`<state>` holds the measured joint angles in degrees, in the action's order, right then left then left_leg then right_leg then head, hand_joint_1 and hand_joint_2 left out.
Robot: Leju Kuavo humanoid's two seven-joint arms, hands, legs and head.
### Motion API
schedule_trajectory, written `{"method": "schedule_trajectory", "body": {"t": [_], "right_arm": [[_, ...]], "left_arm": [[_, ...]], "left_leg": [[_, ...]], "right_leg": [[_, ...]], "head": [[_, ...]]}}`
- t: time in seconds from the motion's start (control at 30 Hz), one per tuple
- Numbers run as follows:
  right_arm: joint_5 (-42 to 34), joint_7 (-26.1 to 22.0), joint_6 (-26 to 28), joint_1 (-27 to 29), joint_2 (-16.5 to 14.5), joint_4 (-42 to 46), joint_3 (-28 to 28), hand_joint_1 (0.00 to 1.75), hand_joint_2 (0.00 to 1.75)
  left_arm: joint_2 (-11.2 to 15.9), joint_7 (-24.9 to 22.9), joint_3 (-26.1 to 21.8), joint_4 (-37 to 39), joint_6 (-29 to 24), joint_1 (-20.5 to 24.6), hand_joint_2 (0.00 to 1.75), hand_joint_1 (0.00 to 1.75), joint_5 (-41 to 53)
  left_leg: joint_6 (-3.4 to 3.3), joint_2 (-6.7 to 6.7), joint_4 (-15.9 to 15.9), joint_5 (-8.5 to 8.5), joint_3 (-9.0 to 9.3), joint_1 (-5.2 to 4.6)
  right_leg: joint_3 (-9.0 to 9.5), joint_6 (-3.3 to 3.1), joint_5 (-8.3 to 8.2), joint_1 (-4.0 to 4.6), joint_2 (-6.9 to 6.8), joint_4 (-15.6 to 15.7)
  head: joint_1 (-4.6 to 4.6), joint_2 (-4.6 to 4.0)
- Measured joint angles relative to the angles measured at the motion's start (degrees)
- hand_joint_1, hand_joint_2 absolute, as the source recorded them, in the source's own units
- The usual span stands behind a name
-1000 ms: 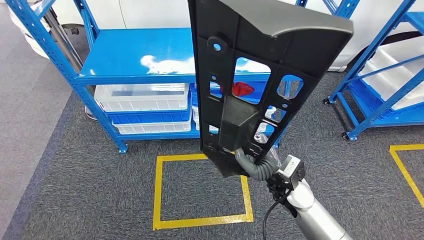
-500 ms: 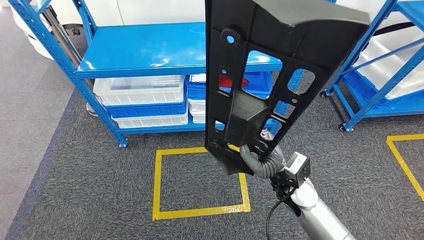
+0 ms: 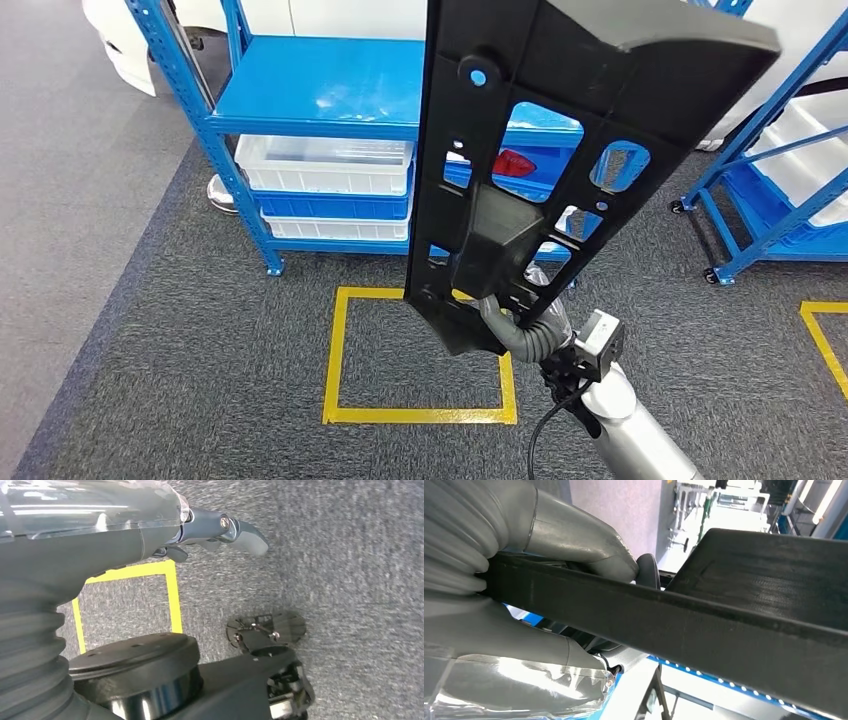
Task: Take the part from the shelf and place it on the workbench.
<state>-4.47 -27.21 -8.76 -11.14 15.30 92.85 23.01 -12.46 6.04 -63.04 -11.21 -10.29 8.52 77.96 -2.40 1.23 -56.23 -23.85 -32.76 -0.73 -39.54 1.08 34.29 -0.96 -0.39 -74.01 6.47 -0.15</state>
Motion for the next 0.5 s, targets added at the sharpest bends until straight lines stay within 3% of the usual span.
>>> {"method": "schedule_trajectory", "body": {"t": [0.03,0.07,0.17,0.23,0.3,0.37,0.43,0.5], "right_arm": [[0.2,0.0,0.0,0.3,0.0,0.0,0.0,1.66,1.75],[0.3,0.0,0.0,0.5,0.0,0.0,0.0,1.66,1.75],[0.6,0.0,0.0,0.7,0.0,0.3,-0.2,1.66,1.75],[0.7,-0.1,0.0,0.7,-0.1,0.6,-0.4,1.66,1.75],[0.7,-0.1,0.0,0.8,-0.1,0.8,-0.5,1.66,1.75],[0.8,-0.1,0.0,0.8,-0.1,0.9,-0.5,1.66,1.75],[0.9,-0.2,0.0,0.9,0.0,1.0,-0.5,1.66,1.75],[0.9,-0.2,0.0,1.1,0.1,1.0,-0.6,1.66,1.75]], "left_arm": [[0.0,0.0,0.0,0.0,0.0,-0.1,1.75,0.0,0.0],[0.0,0.0,0.0,0.0,0.1,-0.1,1.75,0.0,0.0],[-0.1,0.0,0.0,0.0,0.2,-0.1,1.75,0.0,0.0],[-0.2,0.0,0.0,0.0,0.2,-0.1,1.75,0.0,0.0],[-0.2,0.0,0.0,0.0,0.3,-0.2,1.75,0.0,0.0],[-0.2,-0.1,0.0,0.0,0.3,-0.3,1.75,0.0,0.0],[-0.2,-0.3,0.0,0.0,0.3,-0.3,1.75,0.0,0.0],[-0.2,-0.4,0.0,0.0,0.3,-0.4,1.75,0.0,0.0]], "left_leg": [[-0.03,0.54,-0.1,0.12,-0.24,-0.13],[-0.02,1.14,-0.4,0.21,-0.44,-0.23],[0.19,2.78,-1.1,0.36,-1.0,-0.52],[0.7,3.68,-1.5,0.63,-1.65,-0.46],[1.35,4.41,-1.5,0.92,-2.16,-0.31],[2.02,3.24,-3.4,-0.44,-3.19,-0.36],[2.83,0.92,-9.6,-4.15,-5.91,-0.05],[3.51,-0.13,-16.5,-7.35,-8.86,0.55]], "right_leg": [[-0.33,-0.15,-0.25,0.07,0.09,-0.9],[0.65,-0.4,-1.65,0.15,0.25,0.8],[6.59,-1.37,-6.54,0.37,2.65,12.3],[7.85,-1.45,-7.03,0.54,3.61,15.3],[7.75,-1.51,-7.45,0.48,2.67,15.8],[7.82,-1.92,-7.96,0.13,1.47,16.3],[7.76,-2.17,-8.21,0.05,0.07,16.6],[7.56,-2.21,-8.24,0.11,-1.23,16.6]], "head": [[0.0,0.0],[0.0,0.0],[0.0,0.0],[0.0,0.0],[0.0,0.0],[0.01,0.0],[0.03,0.0],[0.03,0.0]]}}
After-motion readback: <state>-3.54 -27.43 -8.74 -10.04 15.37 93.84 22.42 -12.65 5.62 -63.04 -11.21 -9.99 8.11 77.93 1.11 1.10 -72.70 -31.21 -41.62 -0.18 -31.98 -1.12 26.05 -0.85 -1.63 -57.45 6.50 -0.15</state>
